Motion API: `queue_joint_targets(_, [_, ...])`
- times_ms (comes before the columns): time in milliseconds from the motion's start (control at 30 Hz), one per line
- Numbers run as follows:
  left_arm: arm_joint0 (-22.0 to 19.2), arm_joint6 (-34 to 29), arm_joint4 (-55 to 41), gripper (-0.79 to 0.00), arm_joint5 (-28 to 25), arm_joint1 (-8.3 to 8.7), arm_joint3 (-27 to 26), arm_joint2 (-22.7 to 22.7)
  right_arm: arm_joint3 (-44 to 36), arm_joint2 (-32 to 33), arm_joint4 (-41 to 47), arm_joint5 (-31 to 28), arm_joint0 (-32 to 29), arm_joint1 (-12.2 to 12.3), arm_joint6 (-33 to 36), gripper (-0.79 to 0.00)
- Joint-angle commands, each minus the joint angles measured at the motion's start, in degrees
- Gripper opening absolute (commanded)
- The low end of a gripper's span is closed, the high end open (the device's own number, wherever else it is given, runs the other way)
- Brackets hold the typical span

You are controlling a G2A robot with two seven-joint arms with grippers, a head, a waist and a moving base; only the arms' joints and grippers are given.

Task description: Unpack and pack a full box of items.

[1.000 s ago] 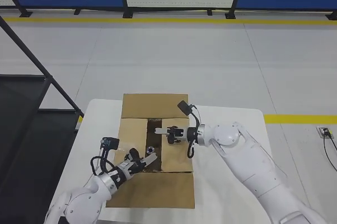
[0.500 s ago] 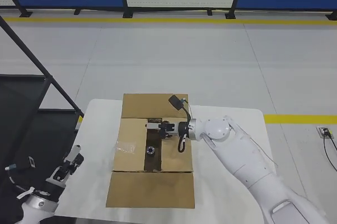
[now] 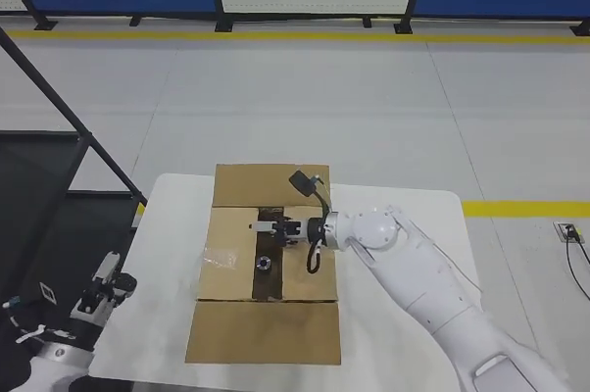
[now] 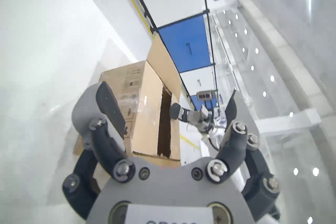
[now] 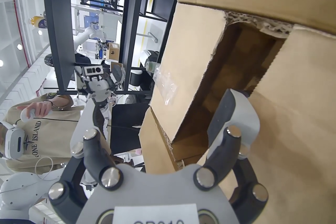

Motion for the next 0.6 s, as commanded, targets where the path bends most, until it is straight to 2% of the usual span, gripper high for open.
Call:
queue_joint_targets(0, [-1.7,-2.7,-3.2,0.0,7.7,0.2,1.9,0.1,-0.3,-0.8,-0.9,1.1,0.2,-0.4,0.3,0.0])
queue_joint_targets(233, [-5.5,-13.2,-8.9,0.0,20.3,0.81,7.6,2.5,2.1,-4.7,-3.0,2.9,2.5,-2.7,1.4,0.0])
queue_joint_targets(300, [-7.4,-18.9,-12.7,0.0,24.2,1.09,9.9,2.9,2.5,-5.4,-4.4,3.0,3.1,-3.1,0.1,0.0])
queue_joint_targets(567, [-7.9,-19.2,-13.6,0.0,24.8,1.12,10.5,2.6,2.2,-5.7,-4.7,2.7,2.5,-3.1,0.0,0.0])
